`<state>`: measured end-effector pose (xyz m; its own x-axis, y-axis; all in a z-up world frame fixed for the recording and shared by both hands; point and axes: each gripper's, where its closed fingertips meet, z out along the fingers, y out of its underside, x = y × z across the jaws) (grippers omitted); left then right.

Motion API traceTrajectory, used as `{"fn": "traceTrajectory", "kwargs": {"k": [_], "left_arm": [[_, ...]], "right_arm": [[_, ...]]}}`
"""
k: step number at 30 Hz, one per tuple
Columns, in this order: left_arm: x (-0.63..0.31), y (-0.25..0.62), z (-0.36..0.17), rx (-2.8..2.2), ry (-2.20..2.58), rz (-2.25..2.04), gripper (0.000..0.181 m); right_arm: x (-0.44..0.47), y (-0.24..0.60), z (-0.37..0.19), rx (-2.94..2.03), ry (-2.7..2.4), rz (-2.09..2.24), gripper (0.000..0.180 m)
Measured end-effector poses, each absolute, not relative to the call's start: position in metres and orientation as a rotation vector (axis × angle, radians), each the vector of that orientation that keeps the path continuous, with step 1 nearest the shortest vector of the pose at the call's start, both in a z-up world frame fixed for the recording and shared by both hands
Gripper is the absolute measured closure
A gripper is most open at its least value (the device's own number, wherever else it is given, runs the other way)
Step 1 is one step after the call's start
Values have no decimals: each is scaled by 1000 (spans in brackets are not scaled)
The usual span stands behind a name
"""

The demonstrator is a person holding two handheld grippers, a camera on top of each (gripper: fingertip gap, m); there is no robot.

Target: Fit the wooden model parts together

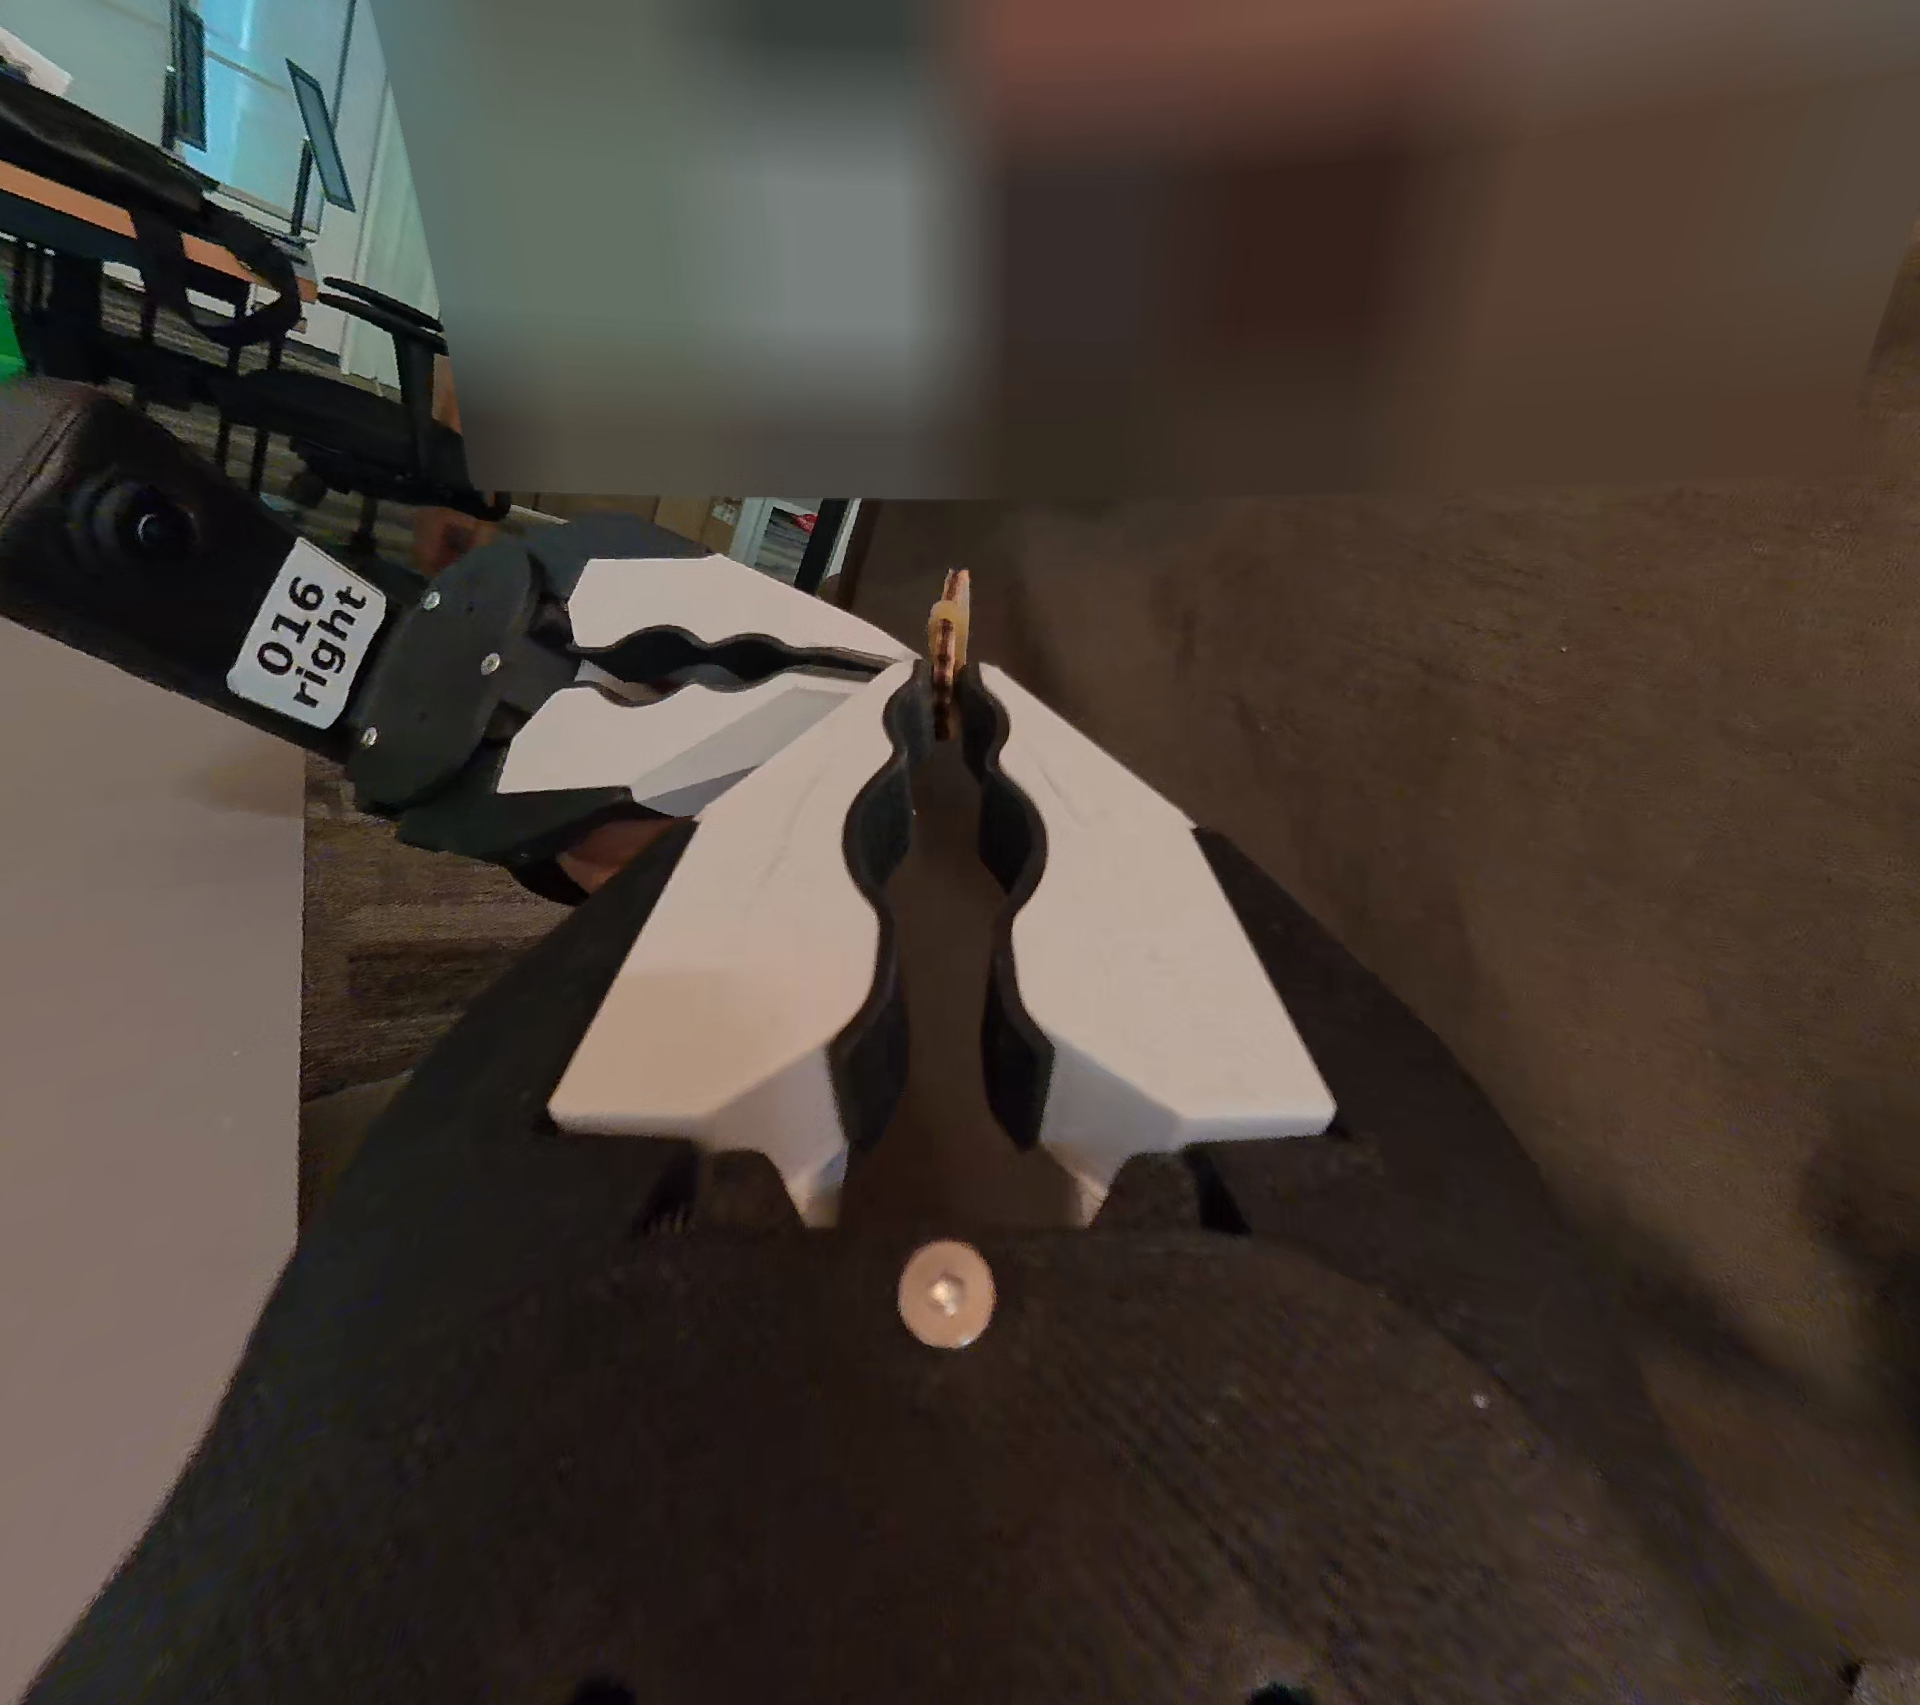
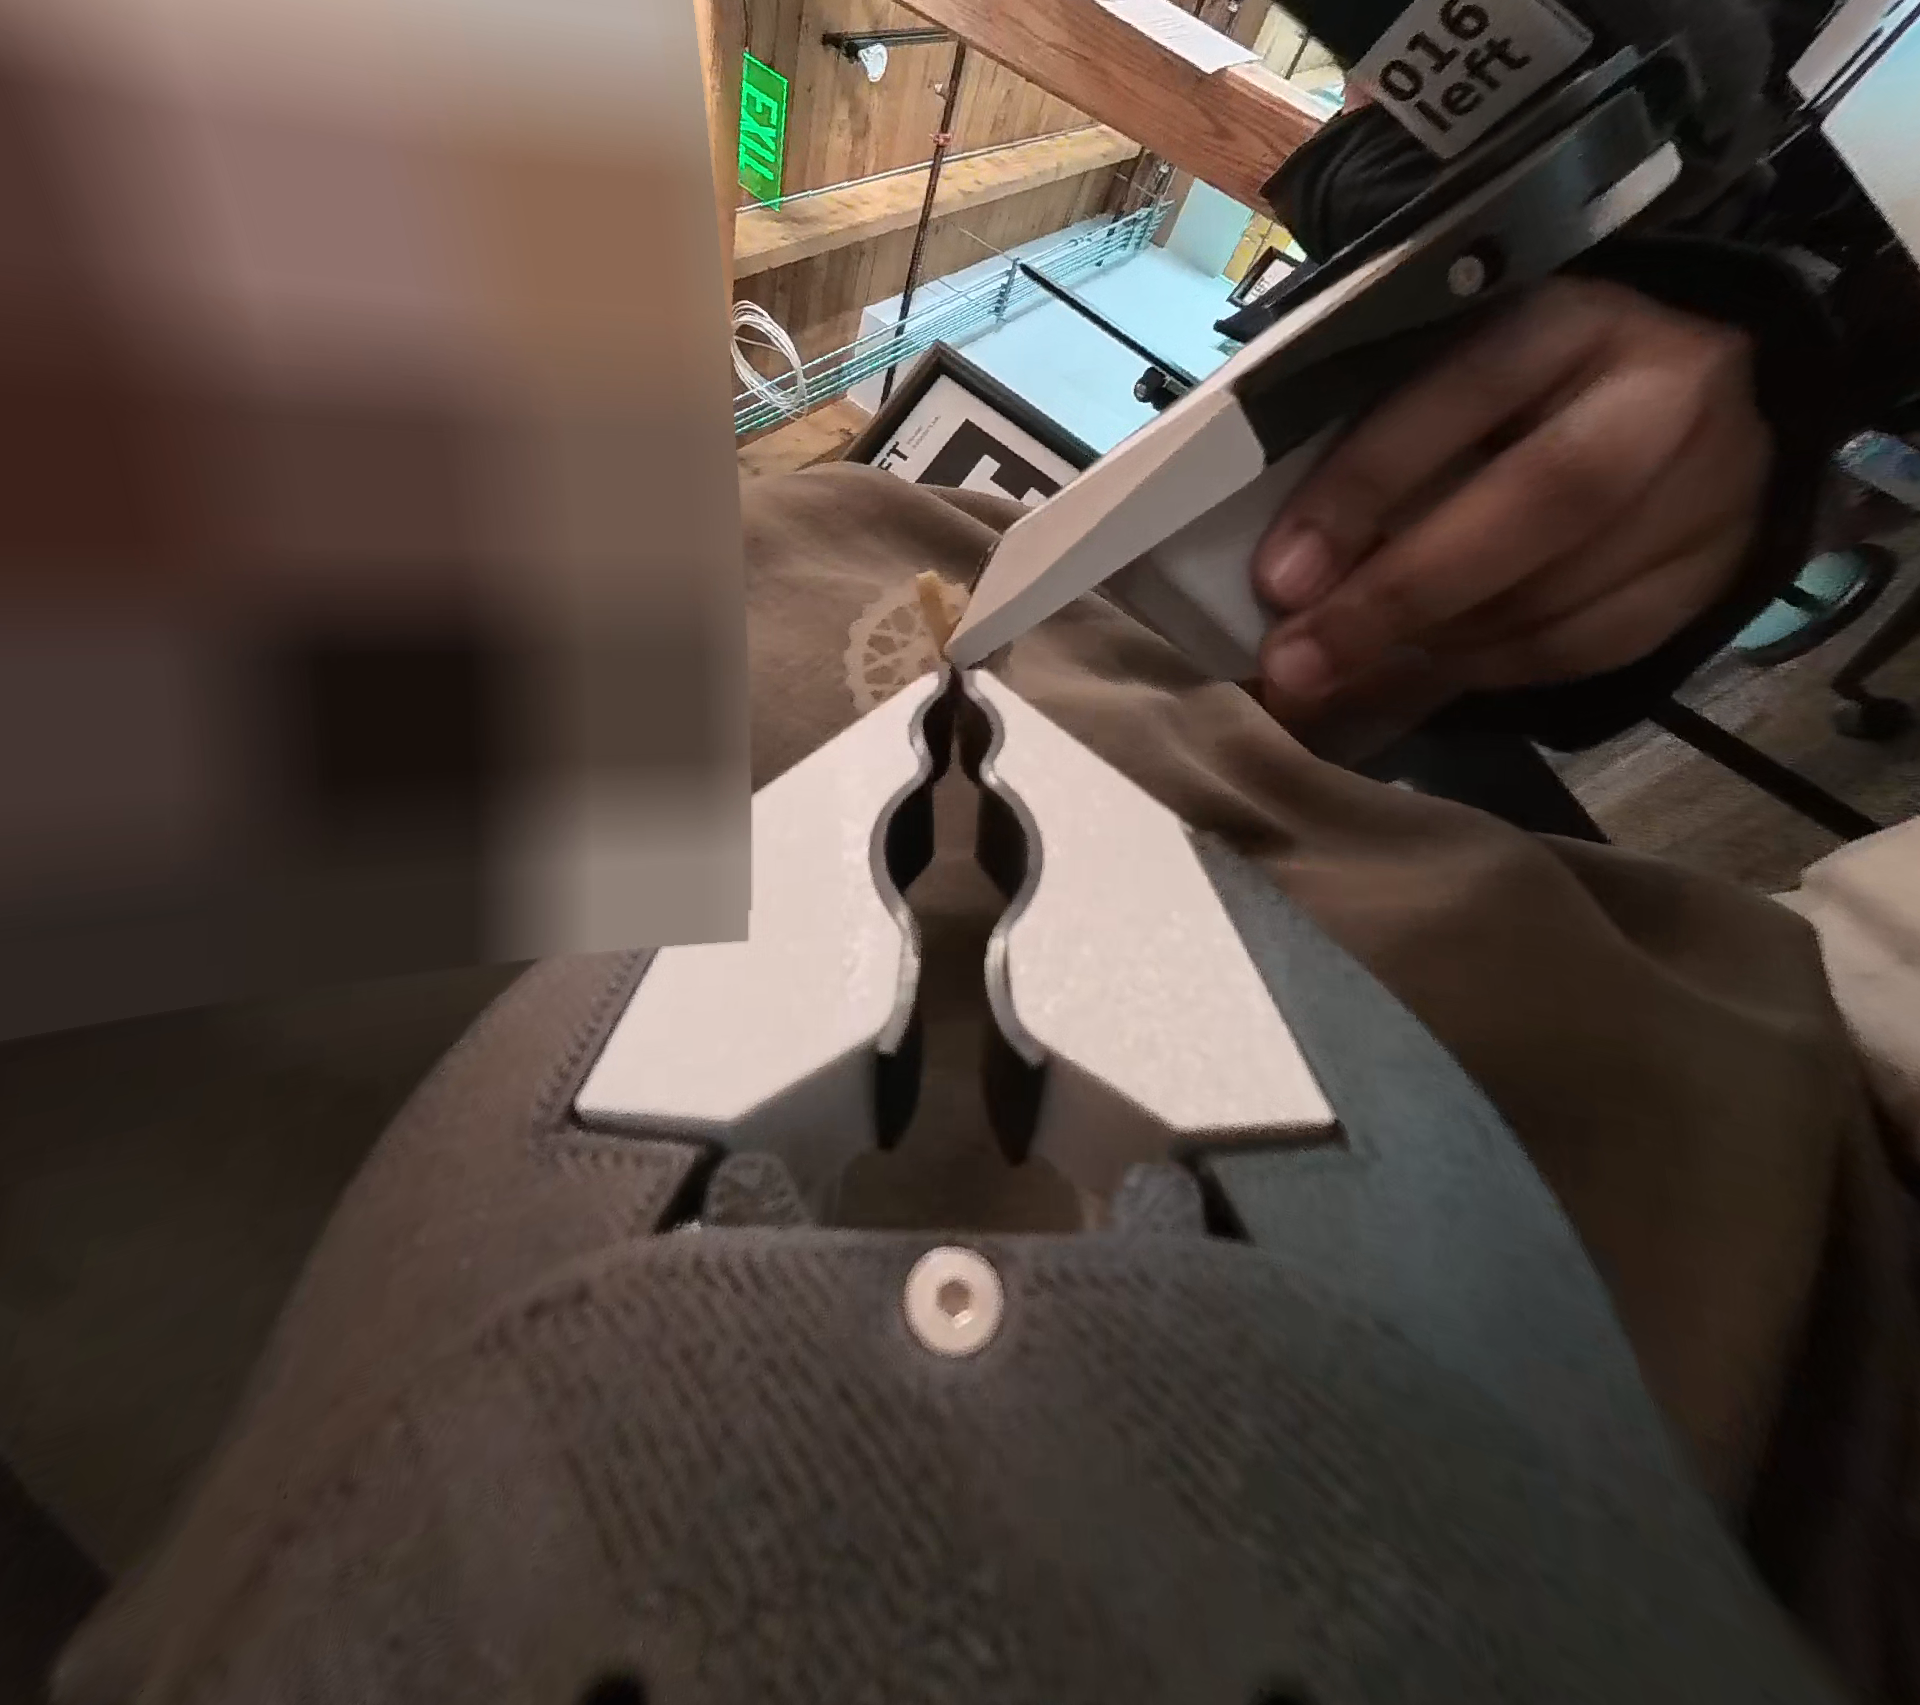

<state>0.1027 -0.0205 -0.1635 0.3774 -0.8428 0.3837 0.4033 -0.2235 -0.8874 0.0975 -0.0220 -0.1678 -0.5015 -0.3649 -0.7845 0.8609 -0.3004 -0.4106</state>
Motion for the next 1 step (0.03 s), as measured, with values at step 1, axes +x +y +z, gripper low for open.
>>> {"fn": "traceTrajectory", "kwargs": {"k": [1], "left_arm": [[103,-20,-163,-1346,437,-1224,177]], "right_arm": [[98,-22,-167,724,1084,-1899,180]]}}
